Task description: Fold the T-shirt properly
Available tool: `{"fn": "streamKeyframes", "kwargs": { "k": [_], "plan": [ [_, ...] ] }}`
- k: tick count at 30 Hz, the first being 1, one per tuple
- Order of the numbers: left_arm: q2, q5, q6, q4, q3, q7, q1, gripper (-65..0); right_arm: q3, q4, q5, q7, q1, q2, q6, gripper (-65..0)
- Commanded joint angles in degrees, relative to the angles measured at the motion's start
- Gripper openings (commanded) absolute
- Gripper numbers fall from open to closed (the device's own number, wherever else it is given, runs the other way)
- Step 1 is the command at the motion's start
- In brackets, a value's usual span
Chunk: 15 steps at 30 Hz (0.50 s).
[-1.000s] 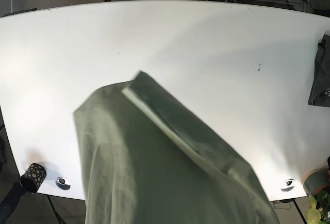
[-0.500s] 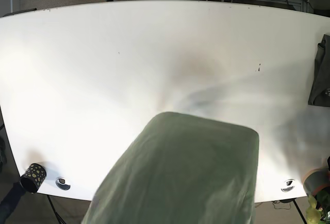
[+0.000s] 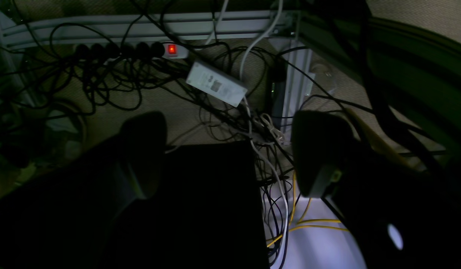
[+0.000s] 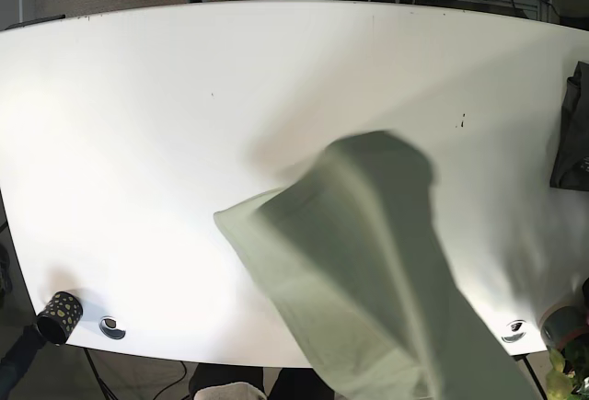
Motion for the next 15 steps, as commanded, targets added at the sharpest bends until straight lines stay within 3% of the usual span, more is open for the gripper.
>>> {"fn": "streamKeyframes", "kwargs": {
  "k": [1, 15],
  "plan": [
    [0.4, 0.2, 0.0, 0.2, 0.1, -0.2, 0.5, -16.2, 0.1, 0.1, -0.2, 0.3, -0.2, 0.4, 0.03, -41.9],
    [0.4, 0.2, 0.0, 0.5, 0.3, -0.3, 1.2, -16.1, 0.1, 0.1, -0.2, 0.3, -0.2, 0.4, 0.03, -41.9]
  ]
}}
